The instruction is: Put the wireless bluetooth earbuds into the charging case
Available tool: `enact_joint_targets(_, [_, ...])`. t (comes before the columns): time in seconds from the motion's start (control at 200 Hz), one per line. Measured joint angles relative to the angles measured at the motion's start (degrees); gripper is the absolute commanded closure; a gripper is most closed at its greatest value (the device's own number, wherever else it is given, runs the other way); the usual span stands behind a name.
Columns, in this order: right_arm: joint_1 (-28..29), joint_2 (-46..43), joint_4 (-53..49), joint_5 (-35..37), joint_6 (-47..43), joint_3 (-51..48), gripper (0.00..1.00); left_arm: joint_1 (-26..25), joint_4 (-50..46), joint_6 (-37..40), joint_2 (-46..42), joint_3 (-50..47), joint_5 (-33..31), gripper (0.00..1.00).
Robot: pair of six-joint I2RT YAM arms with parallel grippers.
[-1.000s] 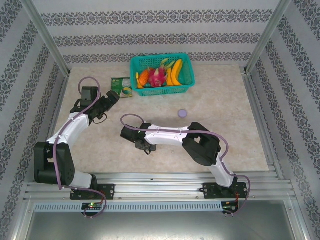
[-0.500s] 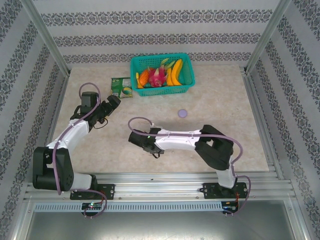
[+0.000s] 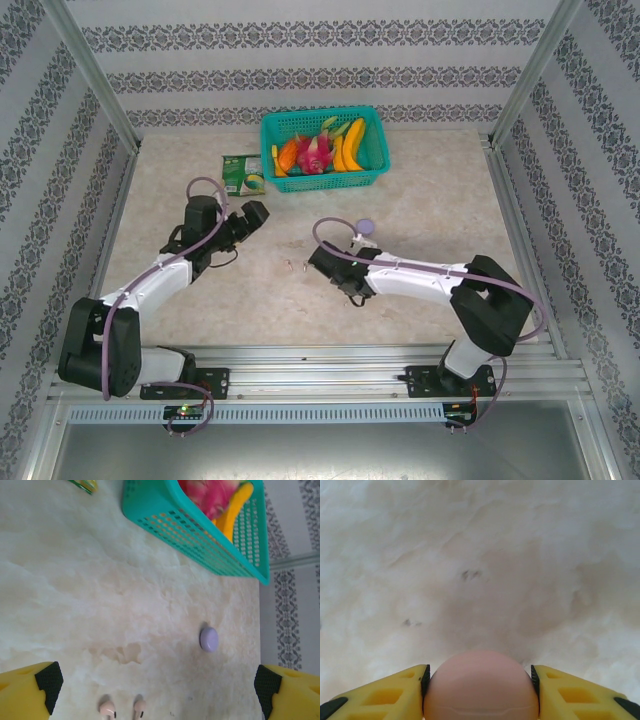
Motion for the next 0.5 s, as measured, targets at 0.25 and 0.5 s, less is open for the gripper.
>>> enact_joint_targets(0.25, [-7.45,-0.92,2.99,-1.46,-5.46,-3.02,0.54,-7.65,4.00,0.72,0.15,-0.31,-3.15,0.00])
enact_joint_targets(0.5, [-8.39,3.34,5.53,-1.99,-9.42,-3.19,0.52,-9.92,6.62,0.72,0.37,-1.90,-6.62,0.00])
